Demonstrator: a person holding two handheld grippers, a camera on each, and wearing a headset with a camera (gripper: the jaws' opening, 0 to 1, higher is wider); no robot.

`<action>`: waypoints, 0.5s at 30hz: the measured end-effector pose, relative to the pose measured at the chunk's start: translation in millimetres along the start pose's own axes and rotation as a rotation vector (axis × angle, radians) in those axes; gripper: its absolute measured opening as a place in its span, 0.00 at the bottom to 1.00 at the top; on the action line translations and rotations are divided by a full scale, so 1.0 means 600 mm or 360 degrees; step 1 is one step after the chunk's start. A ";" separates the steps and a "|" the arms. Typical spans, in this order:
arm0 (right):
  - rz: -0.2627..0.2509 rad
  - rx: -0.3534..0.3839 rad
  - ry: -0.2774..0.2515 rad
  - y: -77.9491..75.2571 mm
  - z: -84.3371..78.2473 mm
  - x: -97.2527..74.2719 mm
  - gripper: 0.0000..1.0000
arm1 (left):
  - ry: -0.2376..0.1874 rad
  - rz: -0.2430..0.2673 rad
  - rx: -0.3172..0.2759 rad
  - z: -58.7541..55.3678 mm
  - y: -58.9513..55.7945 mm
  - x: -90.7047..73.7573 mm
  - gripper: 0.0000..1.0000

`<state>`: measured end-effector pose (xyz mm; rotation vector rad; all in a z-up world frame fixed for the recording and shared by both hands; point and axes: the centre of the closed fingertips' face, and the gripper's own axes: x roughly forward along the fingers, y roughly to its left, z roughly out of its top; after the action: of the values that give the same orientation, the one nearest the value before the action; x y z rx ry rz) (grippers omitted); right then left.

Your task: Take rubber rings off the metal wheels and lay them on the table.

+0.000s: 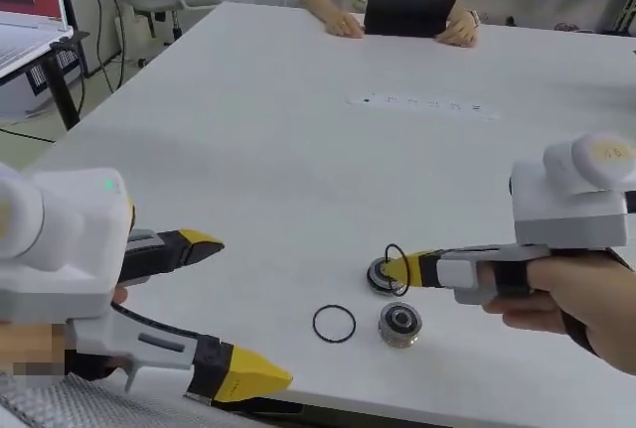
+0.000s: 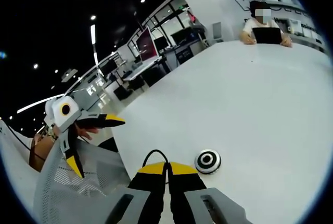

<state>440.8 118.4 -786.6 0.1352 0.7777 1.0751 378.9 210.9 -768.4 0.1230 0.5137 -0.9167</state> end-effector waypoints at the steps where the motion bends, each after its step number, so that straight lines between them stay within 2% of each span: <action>1: 0.0000 0.0000 0.0001 0.001 0.000 0.001 0.00 | 0.0002 -0.0001 0.0001 0.000 0.000 0.000 0.93; 6: 0.0010 -0.0037 0.0028 0.010 -0.007 0.012 0.00 | 0.0000 -0.0003 0.0001 0.000 0.000 0.000 0.93; 15: -0.0012 -0.0104 0.0050 0.008 -0.013 0.027 0.00 | 0.0003 -0.0006 -0.0005 -0.001 -0.001 0.000 0.93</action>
<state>436.4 132.2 -798.2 0.0600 0.7701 1.0965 378.4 210.7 -768.9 0.1202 0.5170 -0.9196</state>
